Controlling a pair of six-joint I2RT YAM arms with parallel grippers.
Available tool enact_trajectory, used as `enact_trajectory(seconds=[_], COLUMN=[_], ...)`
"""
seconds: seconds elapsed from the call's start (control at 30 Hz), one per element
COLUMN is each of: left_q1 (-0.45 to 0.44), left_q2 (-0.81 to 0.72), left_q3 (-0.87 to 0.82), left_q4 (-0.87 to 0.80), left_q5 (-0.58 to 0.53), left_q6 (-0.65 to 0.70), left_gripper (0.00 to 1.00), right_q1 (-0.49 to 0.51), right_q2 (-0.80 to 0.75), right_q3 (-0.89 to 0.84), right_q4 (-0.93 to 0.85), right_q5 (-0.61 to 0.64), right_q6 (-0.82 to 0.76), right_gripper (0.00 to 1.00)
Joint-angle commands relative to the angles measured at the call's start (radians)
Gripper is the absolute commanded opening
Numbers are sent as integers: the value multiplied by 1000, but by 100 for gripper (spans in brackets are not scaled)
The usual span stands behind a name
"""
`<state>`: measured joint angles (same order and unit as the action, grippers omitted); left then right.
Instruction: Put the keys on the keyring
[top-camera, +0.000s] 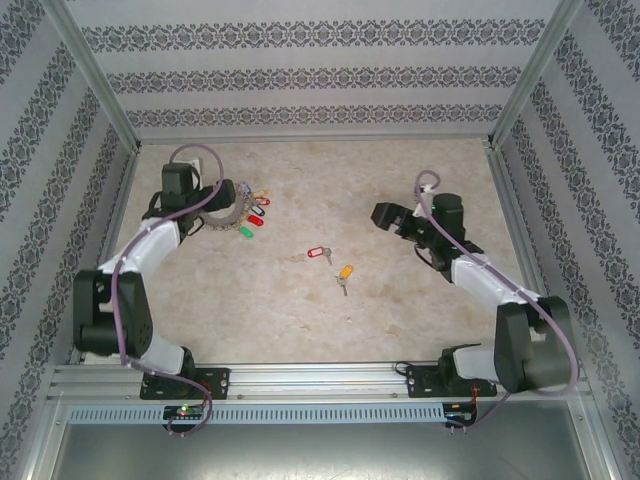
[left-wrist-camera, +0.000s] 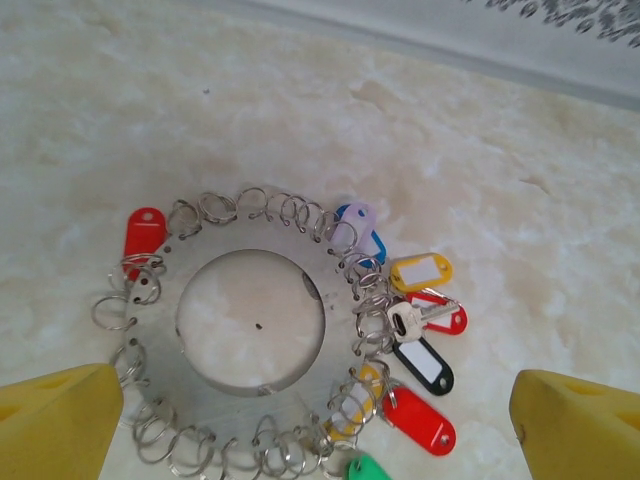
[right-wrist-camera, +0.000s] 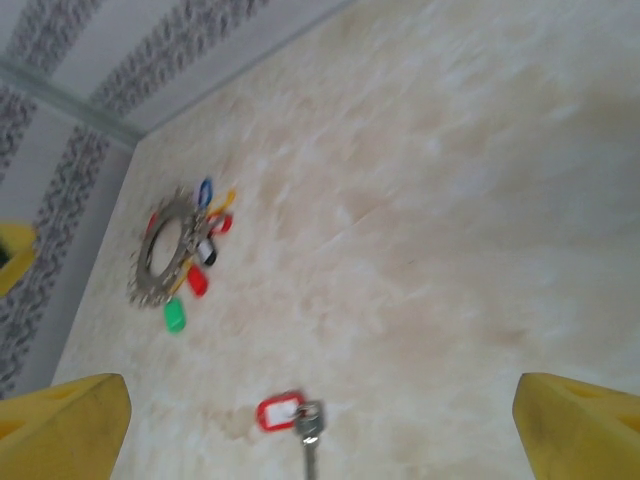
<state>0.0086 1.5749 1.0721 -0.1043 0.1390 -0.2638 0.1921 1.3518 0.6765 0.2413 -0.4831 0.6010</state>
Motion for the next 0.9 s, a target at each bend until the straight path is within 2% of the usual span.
enact_trajectory(seconds=[0.0, 0.13, 0.23, 0.33, 0.53, 0.63, 0.77, 0.87], left_q1=[10, 10, 8, 9, 7, 7, 7, 7], left_q2=[95, 230, 332, 398, 456, 465, 465, 464], left_q3=[107, 224, 331, 388, 411, 398, 361, 338], left_q4=[-182, -202, -278, -304, -315, -316, -320, -336], left_q5=[41, 166, 182, 221, 269, 303, 304, 332], left_q6=[-53, -70, -101, -116, -111, -90, -64, -42], left_gripper=[100, 100, 99, 97, 95, 90, 88, 85], right_q1=[107, 217, 279, 338, 430, 460, 478, 472], right_q2=[64, 154, 219, 300, 424, 486, 566, 592], right_q3=[96, 189, 255, 340, 423, 468, 521, 522], right_q4=[-63, -138, -189, -251, -255, -249, -274, -281], right_q5=[14, 66, 104, 78, 88, 54, 32, 67], right_q6=[27, -4, -3, -5, 52, 61, 71, 81], right_gripper=[98, 98, 98, 98, 98, 98, 98, 98])
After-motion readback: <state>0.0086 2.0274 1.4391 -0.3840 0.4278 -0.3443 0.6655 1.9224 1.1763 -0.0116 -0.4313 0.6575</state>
